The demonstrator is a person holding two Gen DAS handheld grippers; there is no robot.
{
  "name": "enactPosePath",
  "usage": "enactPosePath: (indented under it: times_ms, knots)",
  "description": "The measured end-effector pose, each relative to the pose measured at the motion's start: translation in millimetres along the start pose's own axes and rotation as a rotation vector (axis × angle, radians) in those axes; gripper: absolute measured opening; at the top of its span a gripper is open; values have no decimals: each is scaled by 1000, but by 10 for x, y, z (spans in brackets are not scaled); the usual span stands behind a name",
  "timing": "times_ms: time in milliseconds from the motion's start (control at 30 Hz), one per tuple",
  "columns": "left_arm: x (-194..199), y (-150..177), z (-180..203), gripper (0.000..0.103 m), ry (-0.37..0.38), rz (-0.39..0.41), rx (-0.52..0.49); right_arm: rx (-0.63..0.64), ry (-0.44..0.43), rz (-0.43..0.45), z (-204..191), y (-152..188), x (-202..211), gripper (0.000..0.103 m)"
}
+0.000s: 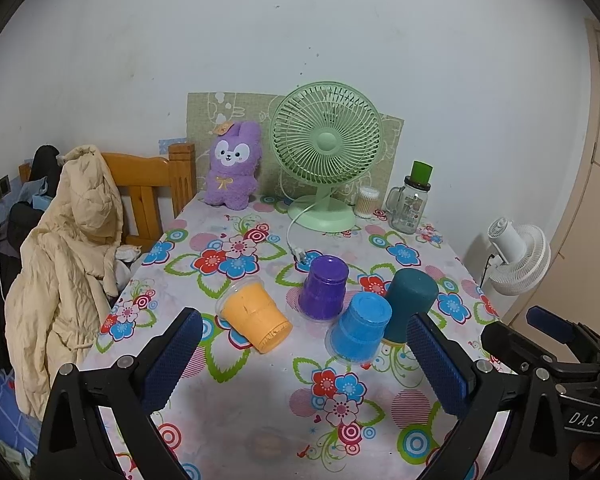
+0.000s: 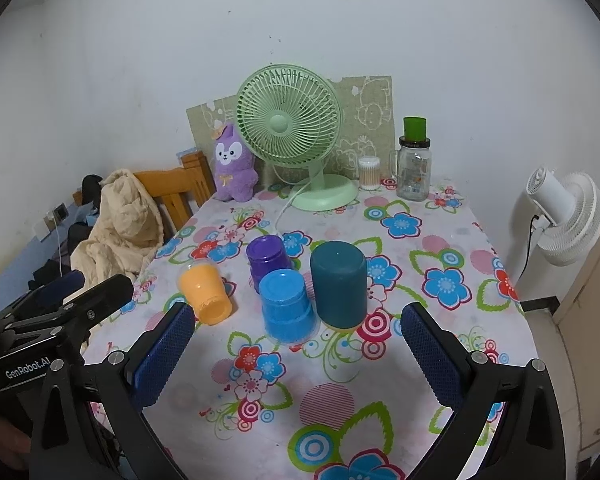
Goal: Flip cup upside down
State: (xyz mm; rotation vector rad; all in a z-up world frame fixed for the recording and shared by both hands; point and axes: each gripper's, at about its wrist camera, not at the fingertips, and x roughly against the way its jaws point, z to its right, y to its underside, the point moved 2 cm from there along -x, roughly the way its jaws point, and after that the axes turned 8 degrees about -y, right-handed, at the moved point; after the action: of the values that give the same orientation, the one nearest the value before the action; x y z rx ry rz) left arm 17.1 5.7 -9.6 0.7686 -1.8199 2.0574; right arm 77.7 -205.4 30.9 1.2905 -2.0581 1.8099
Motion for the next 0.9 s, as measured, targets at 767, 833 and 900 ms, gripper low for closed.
enactPosePath:
  times_ms: [767, 833, 900]
  knots:
    - [-30, 79, -10, 103, -3, -13, 6, -6, -1, -26, 10, 40, -55, 103]
    - [-47, 95, -13, 103, -4, -19, 7, -10, -3, -31, 15, 55, -73, 103]
    - [-76, 109, -13, 103, -7, -29, 4, -13, -4, -35, 29, 69, -93, 103]
